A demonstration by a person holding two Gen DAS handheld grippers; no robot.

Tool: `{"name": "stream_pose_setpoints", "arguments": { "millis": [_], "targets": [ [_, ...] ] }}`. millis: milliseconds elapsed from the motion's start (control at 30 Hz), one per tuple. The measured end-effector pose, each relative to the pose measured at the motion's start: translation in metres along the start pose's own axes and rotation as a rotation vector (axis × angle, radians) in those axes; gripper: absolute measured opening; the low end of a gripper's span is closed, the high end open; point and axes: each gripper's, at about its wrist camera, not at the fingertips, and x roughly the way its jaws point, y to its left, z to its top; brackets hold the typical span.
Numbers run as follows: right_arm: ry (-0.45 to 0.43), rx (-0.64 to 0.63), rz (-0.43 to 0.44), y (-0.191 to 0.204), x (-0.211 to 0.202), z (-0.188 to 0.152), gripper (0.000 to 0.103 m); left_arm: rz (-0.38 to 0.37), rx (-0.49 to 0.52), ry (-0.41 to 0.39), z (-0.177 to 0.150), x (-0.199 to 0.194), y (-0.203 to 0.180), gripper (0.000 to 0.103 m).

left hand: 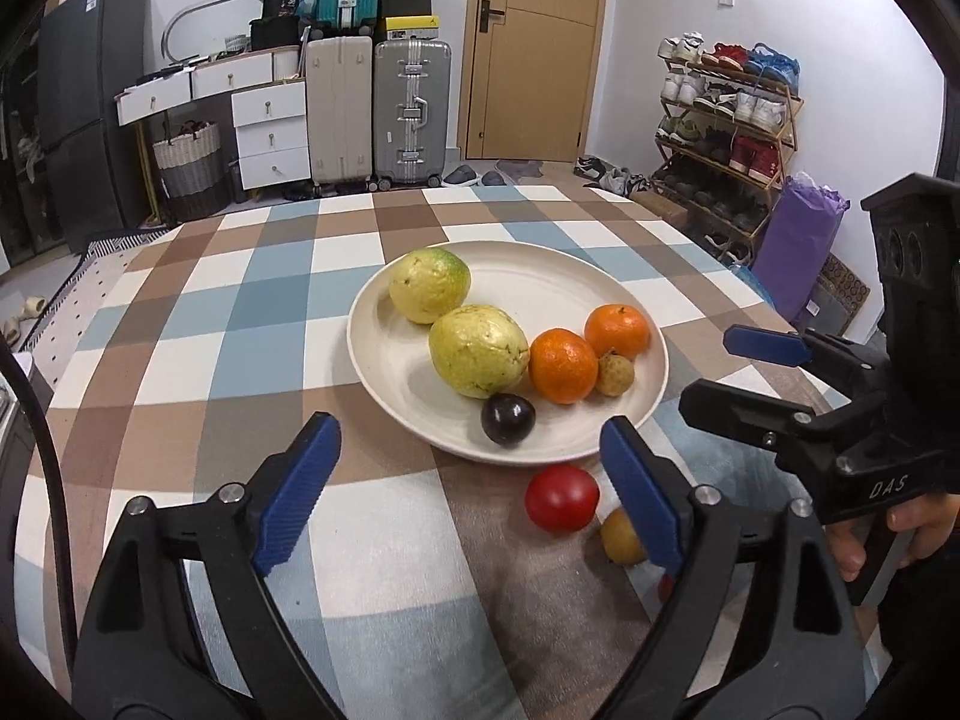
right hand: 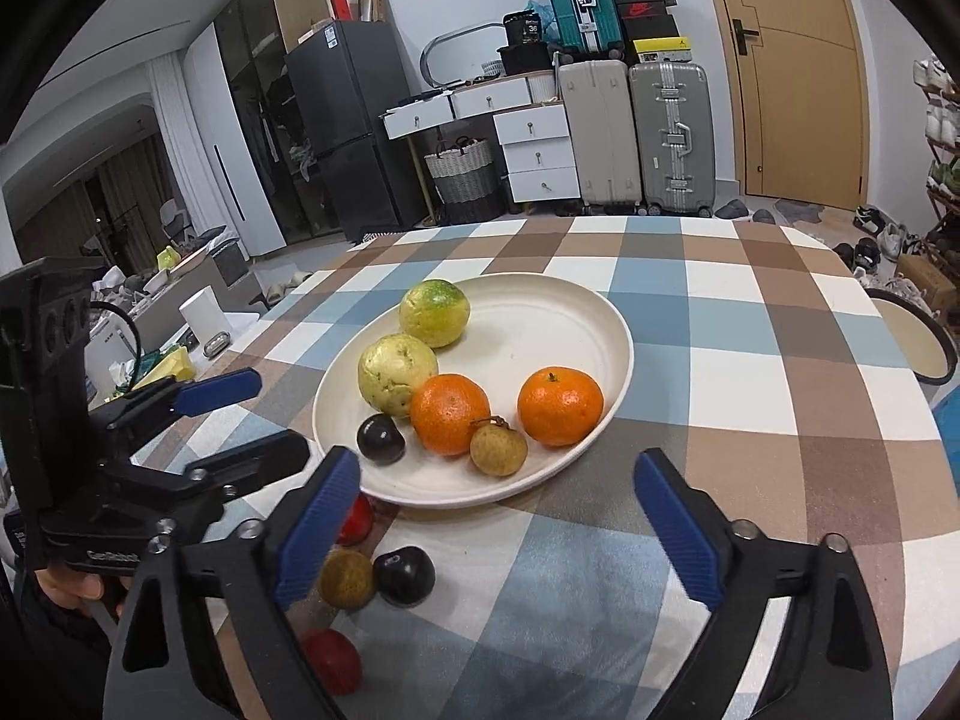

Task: Organize fruits
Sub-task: 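Move both tools back toward the remaining fruits beside the plate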

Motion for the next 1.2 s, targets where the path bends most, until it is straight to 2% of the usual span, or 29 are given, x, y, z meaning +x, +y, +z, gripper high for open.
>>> {"name": "stream_pose_setpoints", "arguments": {
  "millis": [67, 100, 367, 733, 1067, 1200],
  "targets": [
    [-0.011, 0.003, -0.014, 0.000, -0.003, -0.001, 0.103, 0.016, -0.009, -0.015, -0.003, -0.008, 0.001, 0.101],
    [-0.015, 0.004, -0.022, 0.000, -0.004, -0.002, 0.103, 0.021, -0.011, -0.027, -0.005, -0.012, 0.000, 0.102],
    [-0.015, -0.005, -0.048, 0.003, -0.014, -0.010, 0.103, 0.037, -0.021, -0.049, -0.014, -0.034, 0.002, 0.102],
    [-0.023, -0.021, -0.070, 0.007, -0.030, -0.023, 0.103, 0.036, 0.005, -0.049, -0.023, -0.043, -0.012, 0.102],
    [0.064, -0.081, -0.085, 0.018, -0.028, -0.034, 0.103, 0.047, 0.059, -0.037, -0.033, -0.050, -0.025, 0.102],
    [0.088, -0.109, -0.048, 0.027, -0.029, -0.036, 0.103, 0.057, 0.064, -0.041, -0.033, -0.051, -0.026, 0.102]
  ]
}}
